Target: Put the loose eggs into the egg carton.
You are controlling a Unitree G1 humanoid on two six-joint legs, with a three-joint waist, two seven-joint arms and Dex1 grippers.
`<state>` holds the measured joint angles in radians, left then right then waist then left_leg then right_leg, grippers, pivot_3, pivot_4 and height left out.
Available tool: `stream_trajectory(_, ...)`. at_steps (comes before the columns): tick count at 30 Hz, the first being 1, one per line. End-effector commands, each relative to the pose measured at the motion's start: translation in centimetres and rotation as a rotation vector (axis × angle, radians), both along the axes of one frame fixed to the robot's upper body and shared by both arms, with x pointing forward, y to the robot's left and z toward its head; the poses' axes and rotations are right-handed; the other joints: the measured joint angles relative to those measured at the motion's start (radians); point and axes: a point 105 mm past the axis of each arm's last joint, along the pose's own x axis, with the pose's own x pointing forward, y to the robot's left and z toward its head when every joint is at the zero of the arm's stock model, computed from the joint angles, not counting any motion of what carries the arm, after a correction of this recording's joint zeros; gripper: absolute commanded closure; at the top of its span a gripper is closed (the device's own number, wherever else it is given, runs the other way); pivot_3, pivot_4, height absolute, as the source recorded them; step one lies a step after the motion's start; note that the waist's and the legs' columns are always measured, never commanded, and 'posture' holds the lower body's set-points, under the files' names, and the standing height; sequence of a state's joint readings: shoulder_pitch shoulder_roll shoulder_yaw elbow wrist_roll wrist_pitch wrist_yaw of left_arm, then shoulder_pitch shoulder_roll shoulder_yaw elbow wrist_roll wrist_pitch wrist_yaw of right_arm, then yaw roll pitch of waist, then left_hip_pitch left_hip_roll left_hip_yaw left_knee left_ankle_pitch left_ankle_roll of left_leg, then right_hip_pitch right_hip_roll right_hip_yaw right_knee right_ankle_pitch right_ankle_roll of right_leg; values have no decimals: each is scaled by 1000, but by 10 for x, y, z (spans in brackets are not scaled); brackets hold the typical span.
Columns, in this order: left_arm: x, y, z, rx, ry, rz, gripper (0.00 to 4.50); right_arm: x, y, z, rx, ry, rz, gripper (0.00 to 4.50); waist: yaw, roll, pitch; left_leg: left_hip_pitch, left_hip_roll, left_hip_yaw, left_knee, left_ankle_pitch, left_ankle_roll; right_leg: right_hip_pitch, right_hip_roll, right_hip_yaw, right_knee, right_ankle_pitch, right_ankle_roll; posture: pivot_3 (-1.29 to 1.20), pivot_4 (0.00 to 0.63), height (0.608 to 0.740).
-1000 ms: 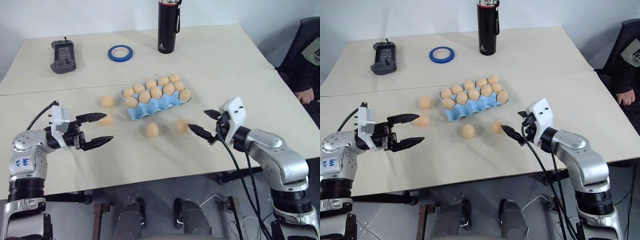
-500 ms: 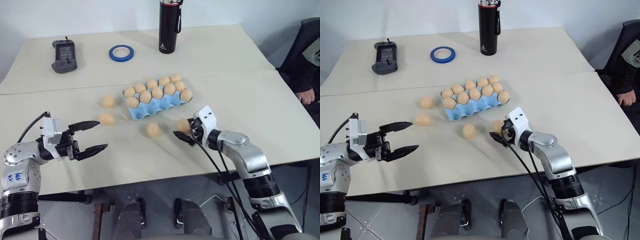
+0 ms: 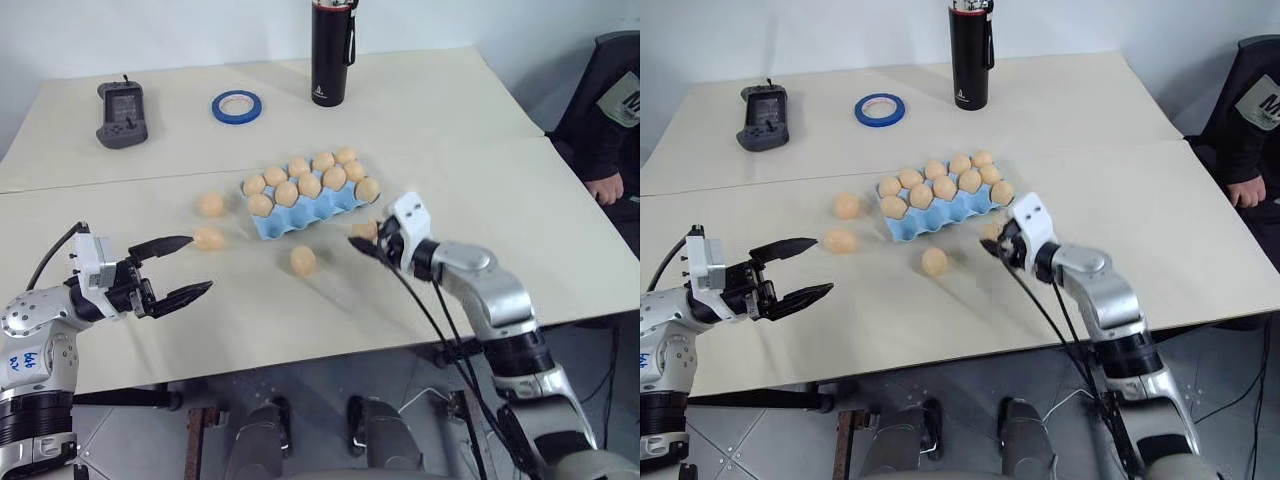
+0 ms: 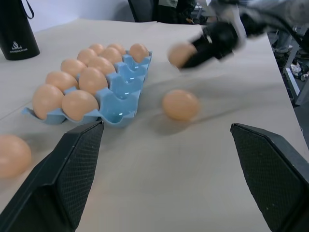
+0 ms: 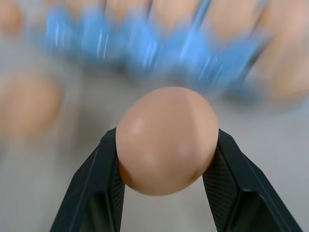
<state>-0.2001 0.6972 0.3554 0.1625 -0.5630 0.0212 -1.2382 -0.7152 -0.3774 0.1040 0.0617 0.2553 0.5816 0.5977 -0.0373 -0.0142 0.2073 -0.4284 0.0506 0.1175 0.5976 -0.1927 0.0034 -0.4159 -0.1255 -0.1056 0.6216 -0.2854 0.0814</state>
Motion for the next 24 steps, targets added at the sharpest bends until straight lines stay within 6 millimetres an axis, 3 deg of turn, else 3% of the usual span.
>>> stream_trajectory(1,-2,0,12,-21,-52,9,0,15,8,13,24,-45,18,2688,0,-1,-1,0,1,0,0,0,0,0,1,0,0,0,0,0,150,740)
stream_trajectory(10,-5,0,16,-29,-70,28,0,54,29,11,-51,-65,32,2688,-3,-1,-1,-8,1,6,2,3,5,-9,7,2,2,0,0,0,150,740)
stream_trajectory(18,-5,1,17,-35,-78,44,0,52,35,18,-56,-95,94,42,-19,-1,-1,-12,4,12,7,3,4,-12,9,2,6,1,-1,0,150,740)
stream_trajectory(24,-3,1,17,-40,-76,46,0,40,26,37,-45,-130,136,16,-19,-1,-1,-12,8,10,8,3,3,-13,12,3,6,3,-4,0,150,740)
